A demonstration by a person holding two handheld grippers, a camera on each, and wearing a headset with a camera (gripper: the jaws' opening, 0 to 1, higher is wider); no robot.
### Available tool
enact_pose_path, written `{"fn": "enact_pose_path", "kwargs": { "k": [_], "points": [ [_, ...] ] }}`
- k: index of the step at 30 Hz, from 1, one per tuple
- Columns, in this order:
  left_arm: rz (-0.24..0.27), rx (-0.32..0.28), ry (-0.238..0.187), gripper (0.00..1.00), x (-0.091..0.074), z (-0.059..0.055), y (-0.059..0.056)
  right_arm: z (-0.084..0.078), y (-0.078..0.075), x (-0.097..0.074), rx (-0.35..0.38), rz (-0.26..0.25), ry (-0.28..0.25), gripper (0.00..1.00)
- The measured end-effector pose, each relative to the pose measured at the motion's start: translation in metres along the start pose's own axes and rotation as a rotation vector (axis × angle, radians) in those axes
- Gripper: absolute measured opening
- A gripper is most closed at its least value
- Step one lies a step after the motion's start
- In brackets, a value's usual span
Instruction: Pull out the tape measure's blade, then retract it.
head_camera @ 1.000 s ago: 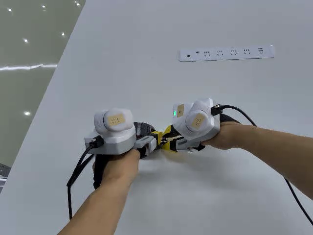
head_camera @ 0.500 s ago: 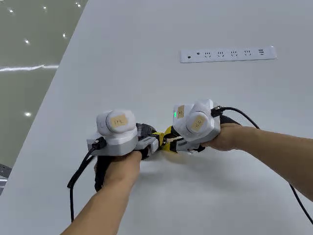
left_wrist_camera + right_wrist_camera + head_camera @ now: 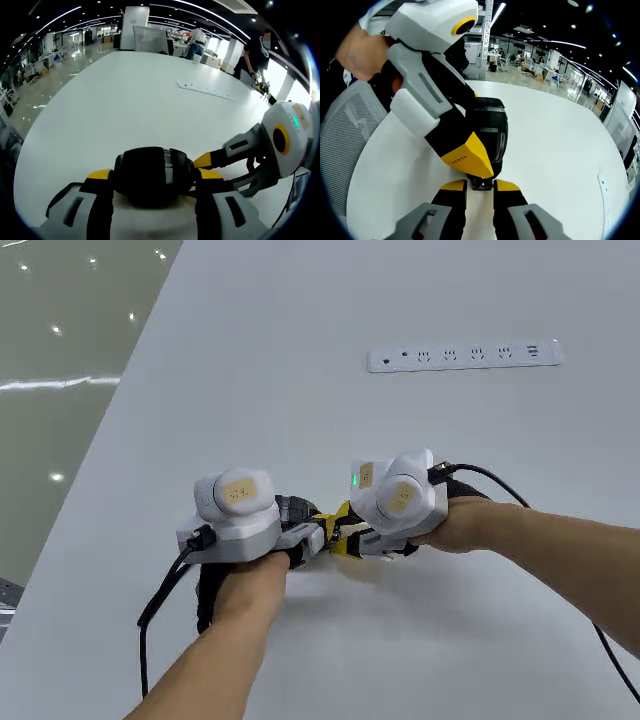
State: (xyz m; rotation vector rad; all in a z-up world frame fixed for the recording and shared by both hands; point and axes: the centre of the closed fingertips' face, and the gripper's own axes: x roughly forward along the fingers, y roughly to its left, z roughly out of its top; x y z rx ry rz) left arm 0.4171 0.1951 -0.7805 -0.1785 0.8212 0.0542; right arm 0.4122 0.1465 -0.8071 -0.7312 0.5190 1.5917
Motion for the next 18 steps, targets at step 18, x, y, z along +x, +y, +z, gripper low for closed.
{"fn": "enact_pose_path", "kwargs": {
  "k": [18],
  "points": [
    [-0.035, 0.063, -0.020, 0.72, -0.017, -0.006, 0.000, -0.010, 0.009, -0.023, 0.015, -0.033, 0.011, 0.27]
  ]
}}
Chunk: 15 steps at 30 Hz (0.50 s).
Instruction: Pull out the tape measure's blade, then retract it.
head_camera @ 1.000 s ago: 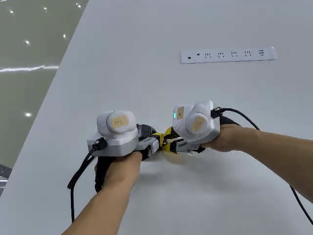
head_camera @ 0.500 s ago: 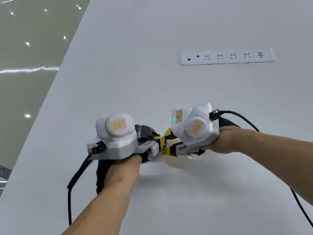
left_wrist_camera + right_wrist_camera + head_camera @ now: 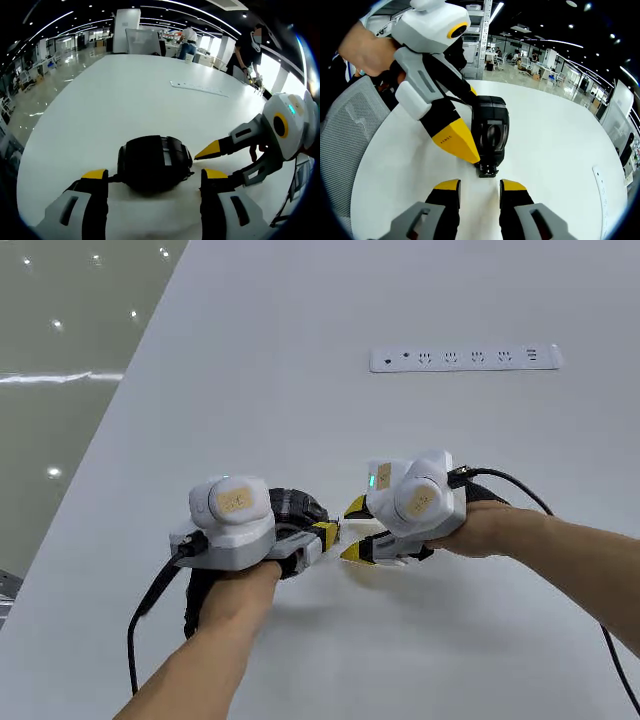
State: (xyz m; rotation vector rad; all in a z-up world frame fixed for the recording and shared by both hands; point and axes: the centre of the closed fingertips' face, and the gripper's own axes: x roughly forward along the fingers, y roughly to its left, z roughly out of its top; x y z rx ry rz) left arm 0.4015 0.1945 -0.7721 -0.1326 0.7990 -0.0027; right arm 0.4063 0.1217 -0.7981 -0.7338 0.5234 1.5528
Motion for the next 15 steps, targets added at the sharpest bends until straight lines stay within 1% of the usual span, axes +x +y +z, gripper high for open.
{"fn": "enact_pose_path", "kwargs": {
  "k": [6, 11, 15],
  "points": [
    [-0.018, 0.025, -0.008, 0.75, -0.009, -0.004, -0.003, -0.009, 0.003, -0.013, 0.038, -0.024, -0.002, 0.31],
    [-0.040, 0.078, -0.021, 0.80, -0.016, -0.007, -0.007, -0.015, 0.006, -0.027, 0.064, -0.052, -0.011, 0.35],
    [-0.054, 0.126, -0.016, 0.84, -0.021, -0.011, -0.008, -0.020, 0.008, -0.038, 0.095, -0.084, -0.020, 0.40]
  ]
}}
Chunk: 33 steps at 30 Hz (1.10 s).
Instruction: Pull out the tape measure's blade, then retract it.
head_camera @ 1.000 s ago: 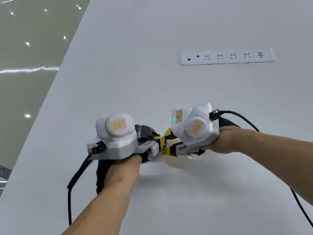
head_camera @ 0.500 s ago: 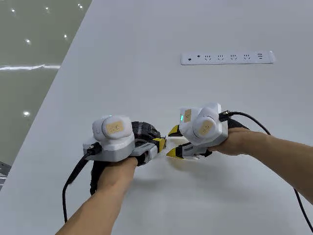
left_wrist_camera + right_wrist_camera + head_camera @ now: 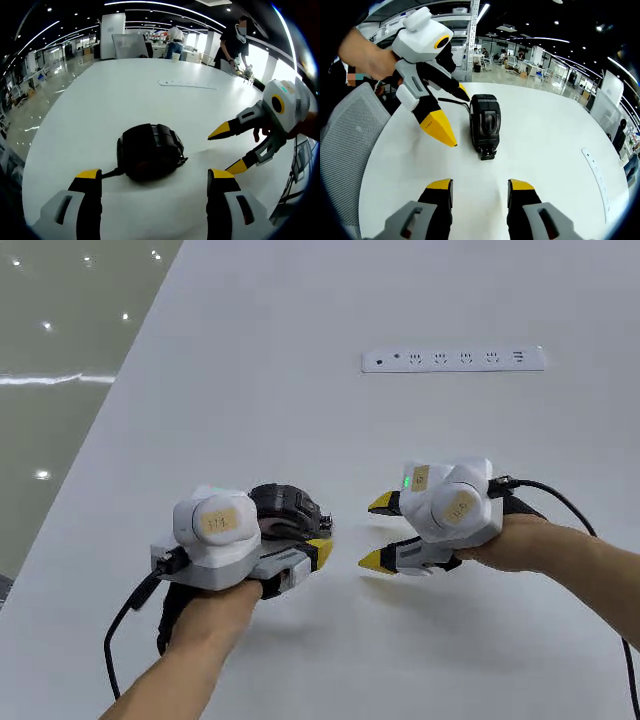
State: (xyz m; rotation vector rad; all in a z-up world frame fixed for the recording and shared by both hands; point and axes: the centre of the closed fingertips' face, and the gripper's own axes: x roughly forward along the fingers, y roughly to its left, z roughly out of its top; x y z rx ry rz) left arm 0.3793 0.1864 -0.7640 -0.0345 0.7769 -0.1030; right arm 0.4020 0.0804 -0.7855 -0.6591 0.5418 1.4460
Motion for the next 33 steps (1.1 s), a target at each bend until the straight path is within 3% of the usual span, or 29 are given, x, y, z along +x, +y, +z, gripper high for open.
{"fn": "enact_pose_path", "kwargs": {
  "k": [9, 24, 33],
  "points": [
    [-0.040, 0.052, -0.017, 0.90, -0.005, 0.001, -0.004, -0.012, 0.003, -0.022, 0.089, -0.056, -0.023, 0.48],
    [-0.156, 0.124, -0.070, 0.94, -0.021, -0.002, -0.018, -0.032, 0.004, -0.063, 0.202, -0.162, -0.059, 0.60],
    [-0.207, 0.174, -0.096, 0.95, -0.032, -0.006, -0.021, -0.042, 0.014, -0.084, 0.241, -0.207, -0.087, 0.65]
  ]
}}
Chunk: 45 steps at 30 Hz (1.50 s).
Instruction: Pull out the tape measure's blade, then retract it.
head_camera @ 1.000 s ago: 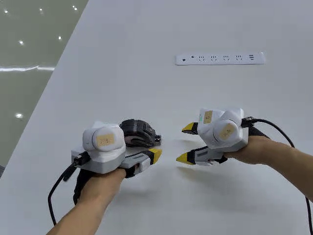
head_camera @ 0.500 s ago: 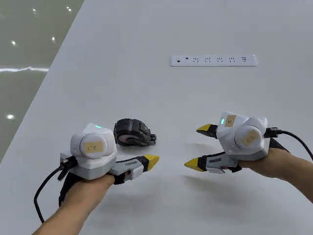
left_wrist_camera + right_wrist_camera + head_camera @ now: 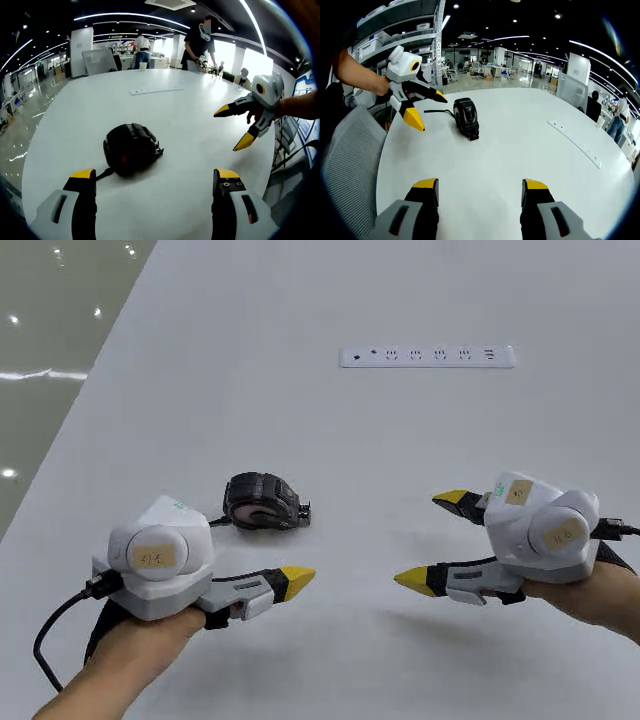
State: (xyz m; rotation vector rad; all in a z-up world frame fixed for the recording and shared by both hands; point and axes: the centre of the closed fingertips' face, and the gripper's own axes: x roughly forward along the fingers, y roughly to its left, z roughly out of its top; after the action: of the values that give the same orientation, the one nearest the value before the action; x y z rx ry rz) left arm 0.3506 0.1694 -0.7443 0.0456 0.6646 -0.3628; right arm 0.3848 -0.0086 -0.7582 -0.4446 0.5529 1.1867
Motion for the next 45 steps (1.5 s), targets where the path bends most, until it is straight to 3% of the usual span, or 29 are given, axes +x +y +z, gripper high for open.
{"fn": "enact_pose_path", "kwargs": {
  "k": [8, 12, 15, 23, 25, 27, 29, 35, 45],
  "points": [
    [-0.033, 0.028, -0.028, 0.97, -0.009, -0.002, -0.004, -0.011, 0.006, -0.020, 0.028, -0.036, -0.032, 0.70],
    [-0.074, 0.050, -0.045, 0.98, -0.014, -0.002, -0.012, -0.014, 0.009, -0.030, 0.057, -0.049, -0.055, 0.73],
    [-0.090, 0.087, -0.065, 0.99, -0.017, 0.000, -0.016, -0.018, 0.009, -0.036, 0.062, -0.067, -0.047, 0.74],
    [-0.123, 0.097, -0.076, 0.99, -0.028, 0.000, -0.022, -0.029, 0.010, -0.051, 0.093, -0.103, -0.064, 0.81],
    [-0.192, 0.076, -0.113, 0.99, -0.033, 0.005, -0.034, -0.030, 0.011, -0.055, 0.103, -0.110, -0.071, 0.82],
    [-0.186, 0.061, -0.071, 0.99, -0.036, -0.002, -0.033, -0.031, 0.011, -0.059, 0.112, -0.115, -0.083, 0.85],
    [-0.199, 0.072, -0.089, 0.99, -0.040, -0.002, -0.035, -0.033, 0.013, -0.062, 0.117, -0.118, -0.091, 0.86],
    [-0.188, 0.091, -0.087, 0.99, -0.047, -0.006, -0.034, -0.036, 0.017, -0.070, 0.132, -0.128, -0.107, 0.91],
    [-0.166, 0.085, -0.128, 0.99, -0.062, 0.002, -0.031, -0.033, 0.027, -0.082, 0.160, -0.159, -0.143, 0.96]
  ]
}}
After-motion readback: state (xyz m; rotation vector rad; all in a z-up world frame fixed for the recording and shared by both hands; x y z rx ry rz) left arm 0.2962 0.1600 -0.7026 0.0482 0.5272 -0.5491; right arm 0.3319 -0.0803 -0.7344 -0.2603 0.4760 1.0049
